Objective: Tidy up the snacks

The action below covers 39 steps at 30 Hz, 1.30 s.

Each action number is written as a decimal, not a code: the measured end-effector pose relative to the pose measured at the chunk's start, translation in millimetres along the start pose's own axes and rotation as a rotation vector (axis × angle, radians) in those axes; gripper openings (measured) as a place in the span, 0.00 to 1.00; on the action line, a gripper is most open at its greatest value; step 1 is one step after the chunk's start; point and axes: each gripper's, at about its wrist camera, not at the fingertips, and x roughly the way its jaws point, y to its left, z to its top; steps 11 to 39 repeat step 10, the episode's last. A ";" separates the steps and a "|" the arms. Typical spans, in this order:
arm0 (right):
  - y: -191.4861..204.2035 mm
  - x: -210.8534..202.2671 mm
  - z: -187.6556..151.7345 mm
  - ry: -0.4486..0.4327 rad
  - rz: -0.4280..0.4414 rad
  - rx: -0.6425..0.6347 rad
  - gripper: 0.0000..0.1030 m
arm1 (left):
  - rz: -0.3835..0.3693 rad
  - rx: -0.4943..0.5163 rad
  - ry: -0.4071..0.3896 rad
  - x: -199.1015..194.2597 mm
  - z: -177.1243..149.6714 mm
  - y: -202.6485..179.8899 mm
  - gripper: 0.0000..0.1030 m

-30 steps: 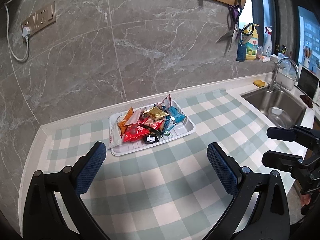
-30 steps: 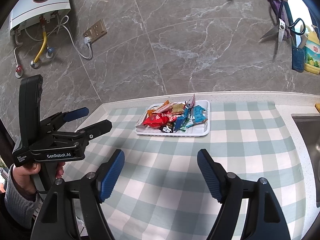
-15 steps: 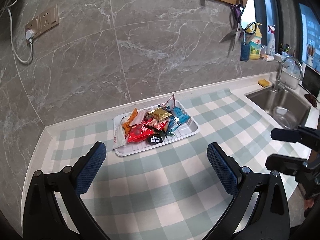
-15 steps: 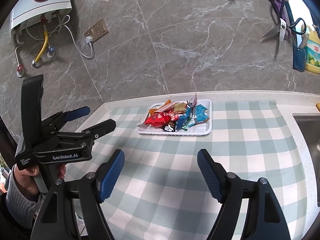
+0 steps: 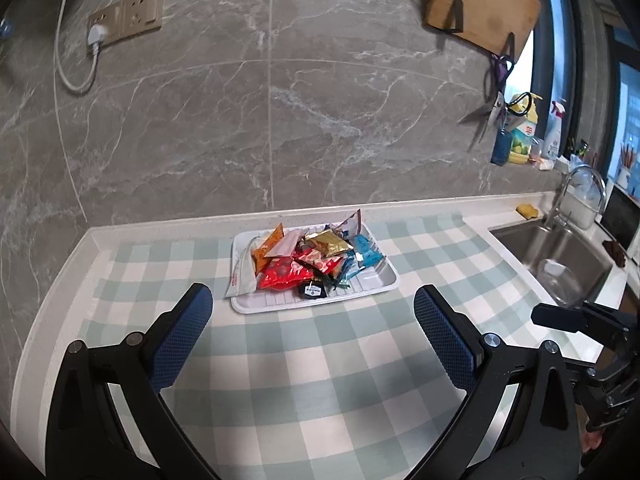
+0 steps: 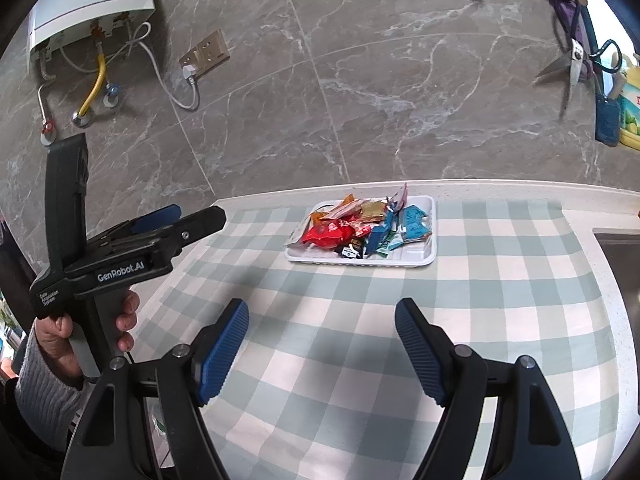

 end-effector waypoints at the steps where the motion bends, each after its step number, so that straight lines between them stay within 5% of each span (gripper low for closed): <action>1: 1.4 0.9 -0.6 0.002 0.004 -0.001 0.76 | -0.018 -0.003 0.010 -1.0 -1.4 3.3 0.99; 10: 11.1 4.0 -3.8 0.012 0.014 -0.006 0.76 | 0.056 -0.011 0.055 -1.9 -6.1 13.3 0.99; 39: 11.1 4.0 -3.8 0.012 0.014 -0.006 0.76 | 0.056 -0.011 0.055 -1.9 -6.1 13.3 0.99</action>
